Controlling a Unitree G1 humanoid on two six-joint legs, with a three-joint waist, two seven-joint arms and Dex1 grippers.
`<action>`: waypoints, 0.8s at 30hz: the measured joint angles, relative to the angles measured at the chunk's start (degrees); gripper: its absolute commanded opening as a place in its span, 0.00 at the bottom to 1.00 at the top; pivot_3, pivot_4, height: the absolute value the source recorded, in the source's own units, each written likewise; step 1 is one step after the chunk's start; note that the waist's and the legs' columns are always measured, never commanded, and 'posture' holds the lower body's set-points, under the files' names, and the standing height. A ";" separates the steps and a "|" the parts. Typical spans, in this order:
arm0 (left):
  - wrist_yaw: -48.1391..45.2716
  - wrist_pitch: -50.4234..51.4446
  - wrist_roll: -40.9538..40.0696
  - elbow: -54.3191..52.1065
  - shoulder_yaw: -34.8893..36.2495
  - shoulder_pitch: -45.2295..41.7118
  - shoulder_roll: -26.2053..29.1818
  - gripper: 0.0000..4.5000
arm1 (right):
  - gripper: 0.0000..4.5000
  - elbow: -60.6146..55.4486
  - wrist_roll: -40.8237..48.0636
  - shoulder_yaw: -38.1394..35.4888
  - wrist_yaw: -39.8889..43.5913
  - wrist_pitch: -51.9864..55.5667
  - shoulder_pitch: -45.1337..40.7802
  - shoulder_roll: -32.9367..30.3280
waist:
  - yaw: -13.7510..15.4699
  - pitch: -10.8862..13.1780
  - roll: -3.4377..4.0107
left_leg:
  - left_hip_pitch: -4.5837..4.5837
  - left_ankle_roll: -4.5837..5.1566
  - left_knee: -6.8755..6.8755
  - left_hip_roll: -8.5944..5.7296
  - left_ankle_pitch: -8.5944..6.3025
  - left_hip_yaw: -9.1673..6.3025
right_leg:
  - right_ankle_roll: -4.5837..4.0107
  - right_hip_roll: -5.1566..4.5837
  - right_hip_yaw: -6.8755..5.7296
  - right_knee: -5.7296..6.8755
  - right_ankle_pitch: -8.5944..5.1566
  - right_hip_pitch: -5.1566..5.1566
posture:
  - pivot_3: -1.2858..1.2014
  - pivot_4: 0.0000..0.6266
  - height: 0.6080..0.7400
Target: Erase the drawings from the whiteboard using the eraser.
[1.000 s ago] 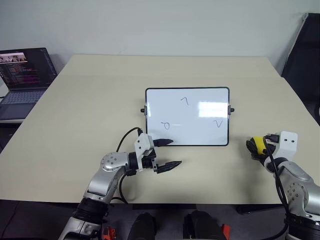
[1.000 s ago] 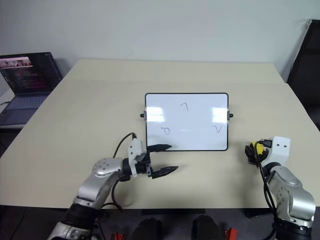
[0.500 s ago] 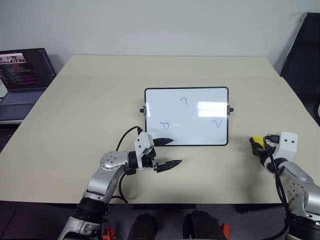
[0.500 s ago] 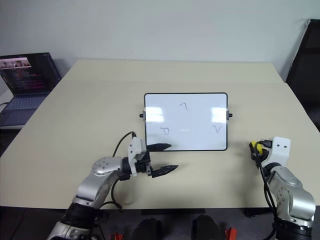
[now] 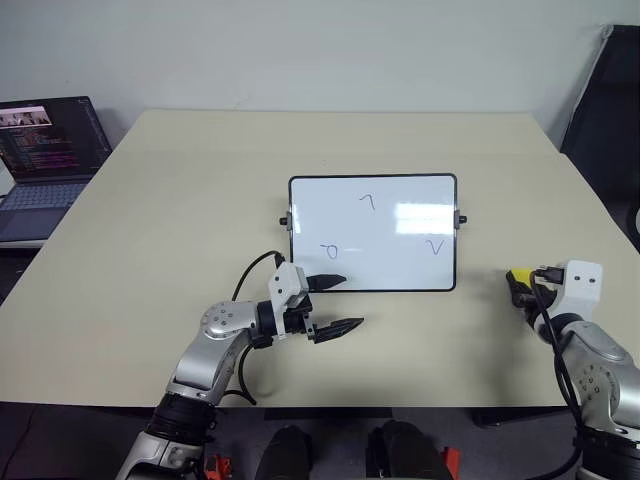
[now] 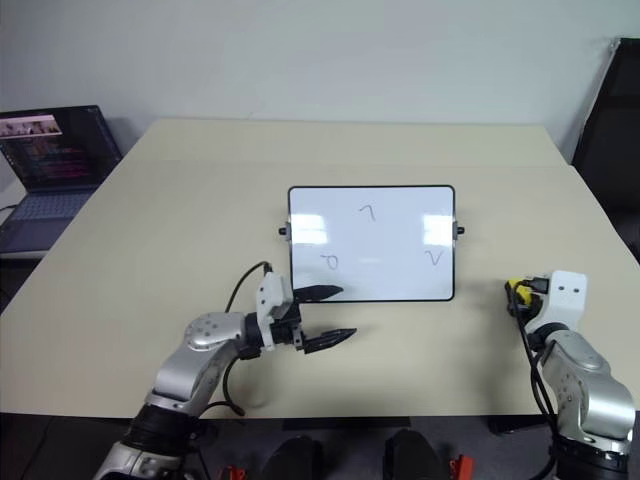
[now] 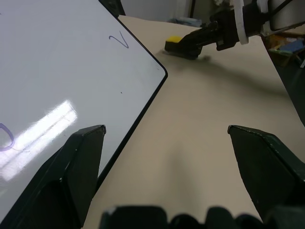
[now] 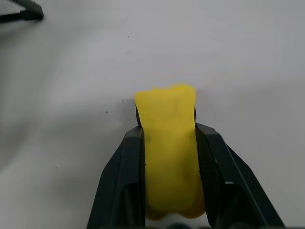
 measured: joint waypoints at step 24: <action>9.94 -14.82 11.09 15.16 0.02 -9.31 -2.59 1.00 | 0.24 -4.63 -6.90 19.68 6.56 -18.41 -4.47 3.48 | -0.07 0.00 -0.01 | -0.02 0.00 0.04 -0.01 0.01 -0.01 | 0.02 0.01 -0.03 0.09 0.01 -0.03 | 0.52 0.24 1.00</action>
